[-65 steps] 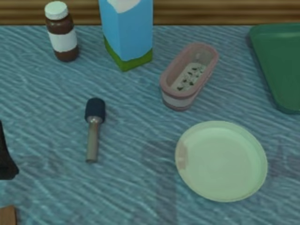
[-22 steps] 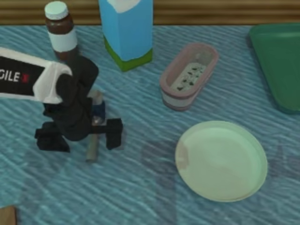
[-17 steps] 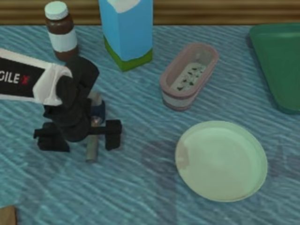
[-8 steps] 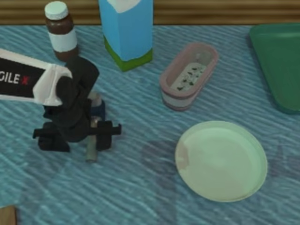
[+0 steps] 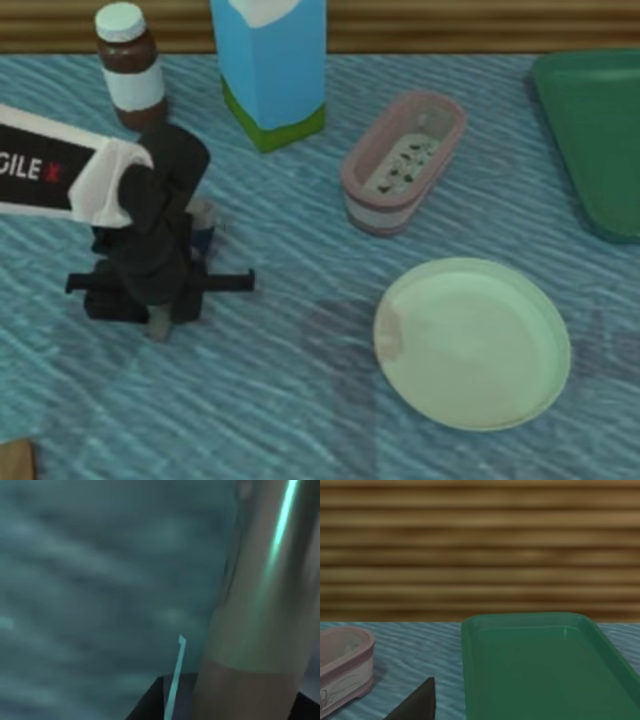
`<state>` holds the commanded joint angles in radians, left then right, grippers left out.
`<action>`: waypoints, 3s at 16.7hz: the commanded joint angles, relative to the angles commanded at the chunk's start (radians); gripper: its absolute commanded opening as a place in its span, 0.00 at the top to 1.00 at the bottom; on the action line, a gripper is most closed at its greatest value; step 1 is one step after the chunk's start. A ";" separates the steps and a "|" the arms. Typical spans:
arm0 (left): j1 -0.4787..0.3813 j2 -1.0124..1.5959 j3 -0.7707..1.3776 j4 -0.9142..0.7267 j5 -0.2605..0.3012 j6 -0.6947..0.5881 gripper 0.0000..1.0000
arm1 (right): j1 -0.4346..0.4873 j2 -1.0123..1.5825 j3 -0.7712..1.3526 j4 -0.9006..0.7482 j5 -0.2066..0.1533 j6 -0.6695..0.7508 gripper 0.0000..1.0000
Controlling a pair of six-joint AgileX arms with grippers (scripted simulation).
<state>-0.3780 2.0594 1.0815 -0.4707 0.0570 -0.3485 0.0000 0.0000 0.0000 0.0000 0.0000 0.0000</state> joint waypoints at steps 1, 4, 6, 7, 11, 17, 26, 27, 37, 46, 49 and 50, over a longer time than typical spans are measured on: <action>0.000 0.000 0.000 0.000 0.000 0.000 1.00 | 0.000 0.000 0.000 0.000 0.000 0.000 0.00; 0.000 0.000 0.000 0.000 0.000 0.000 1.00 | 0.000 0.000 0.000 0.000 0.000 0.000 0.00; 0.000 0.000 0.000 0.000 0.000 0.000 1.00 | 0.000 0.000 0.000 0.000 0.000 0.000 0.00; 0.010 -0.059 0.003 -0.055 -0.073 0.049 1.00 | 0.000 0.000 0.000 0.000 0.000 0.000 0.00; 0.009 -0.068 -0.009 0.009 -0.046 0.065 1.00 | 0.000 0.000 0.000 0.000 0.000 0.000 0.00; 0.022 -0.141 -0.098 0.388 0.091 0.145 1.00 | 0.000 0.000 0.000 0.000 0.000 0.000 0.00; 0.055 -0.344 -0.319 1.188 0.357 0.311 1.00 | 0.000 0.000 0.000 0.000 0.000 0.000 0.00; 0.059 -0.368 -0.337 1.248 0.379 0.326 1.00 | 0.000 0.000 0.000 0.000 0.000 0.000 0.00; 0.061 -0.435 -0.381 1.386 0.431 0.367 1.00 | 0.000 0.000 0.000 0.000 0.000 0.000 0.00; -0.217 -0.464 -0.360 1.372 0.132 0.362 1.00 | 0.000 0.000 0.000 0.000 0.000 0.000 0.00; -0.251 -0.469 -0.357 1.370 0.098 0.362 1.00 | 0.000 0.000 0.000 0.000 0.000 0.000 0.00; -0.251 -0.469 -0.357 1.370 0.098 0.362 1.00 | 0.000 0.000 0.000 0.000 0.000 0.000 0.00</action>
<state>-0.6294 1.5901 0.7245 0.8995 0.1552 0.0131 0.0000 0.0000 0.0000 0.0000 0.0000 0.0000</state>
